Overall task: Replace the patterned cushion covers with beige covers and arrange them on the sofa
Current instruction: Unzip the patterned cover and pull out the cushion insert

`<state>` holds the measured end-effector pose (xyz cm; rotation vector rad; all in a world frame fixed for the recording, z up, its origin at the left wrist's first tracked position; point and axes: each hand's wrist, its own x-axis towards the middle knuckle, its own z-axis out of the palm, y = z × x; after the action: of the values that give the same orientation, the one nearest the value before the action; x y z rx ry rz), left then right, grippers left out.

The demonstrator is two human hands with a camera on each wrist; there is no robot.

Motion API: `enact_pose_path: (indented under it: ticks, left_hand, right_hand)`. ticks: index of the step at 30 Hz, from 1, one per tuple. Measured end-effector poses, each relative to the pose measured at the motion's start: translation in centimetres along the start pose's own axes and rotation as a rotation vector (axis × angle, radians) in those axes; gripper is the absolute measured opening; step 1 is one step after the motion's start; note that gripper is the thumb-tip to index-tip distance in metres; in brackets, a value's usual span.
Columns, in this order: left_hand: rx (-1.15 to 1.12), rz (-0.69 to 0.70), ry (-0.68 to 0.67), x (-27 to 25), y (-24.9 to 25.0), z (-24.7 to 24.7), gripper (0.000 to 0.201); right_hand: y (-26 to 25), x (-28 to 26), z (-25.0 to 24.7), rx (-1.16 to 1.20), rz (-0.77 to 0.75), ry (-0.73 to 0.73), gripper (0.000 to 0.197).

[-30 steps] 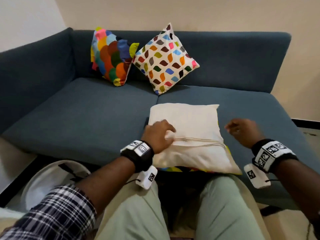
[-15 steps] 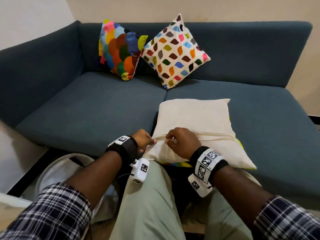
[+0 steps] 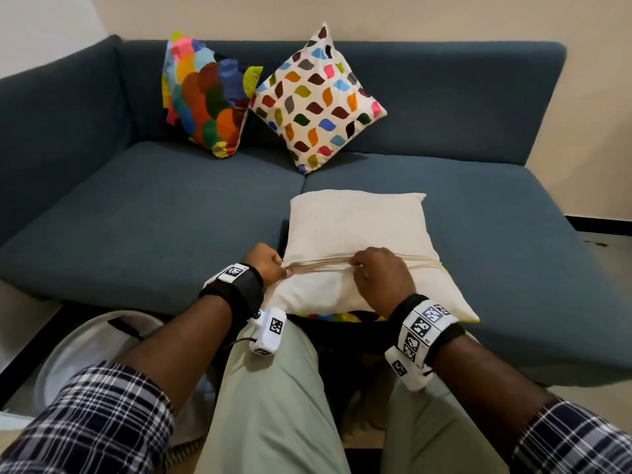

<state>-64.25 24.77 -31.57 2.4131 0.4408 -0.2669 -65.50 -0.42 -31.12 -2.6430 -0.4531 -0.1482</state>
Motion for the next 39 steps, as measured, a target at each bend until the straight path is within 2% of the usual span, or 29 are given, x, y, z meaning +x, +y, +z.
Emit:
enact_pose_path:
  ticks: [3,5,7,15,25,29,32,36,37,39]
  left_hand:
    - [-0.192,0.017,0.017,-0.6,0.4,-0.1,0.031]
    - [-0.319,0.040,-0.004,-1.3,1.1,-0.1,0.024]
    - [-0.421,0.068,-0.036,-2.4,2.3,-0.3,0.016]
    - [-0.698,0.066,-0.092,-4.6,4.7,-0.2,0.013]
    - [-0.930,0.043,-0.059,-5.8,5.6,0.8,0.030]
    - [-1.008,0.023,-0.093,-6.0,5.8,0.7,0.034]
    - [-1.031,-0.034,-0.043,-5.8,5.8,0.6,0.034]
    - [-1.018,-0.054,-0.016,-6.1,6.2,0.2,0.016]
    - [-1.023,-0.059,-0.017,-6.2,6.2,0.2,0.017]
    - [-1.023,-0.036,0.021,-5.8,6.0,0.8,0.031]
  right_hand:
    - [1.2,-0.5,-1.0,0.024,0.083,0.049,0.022]
    - [0.6,-0.4,-1.0,0.071,0.086,0.052,0.018]
    - [-0.5,-0.1,-0.9,0.144,0.067,0.064,0.014]
    - [-3.7,1.0,0.0,0.289,-0.103,0.222,0.008]
    - [-3.9,1.0,0.2,0.345,-0.194,0.293,0.011]
    - [-3.5,0.9,0.2,0.337,-0.174,0.298,0.014]
    - [-3.2,0.7,0.3,0.274,-0.139,0.254,0.022]
    - [-2.9,0.3,0.5,0.184,-0.142,0.151,0.034]
    - [-2.9,0.2,0.6,0.159,-0.146,0.133,0.035]
    - [-2.9,0.1,0.8,0.111,-0.162,0.116,0.034]
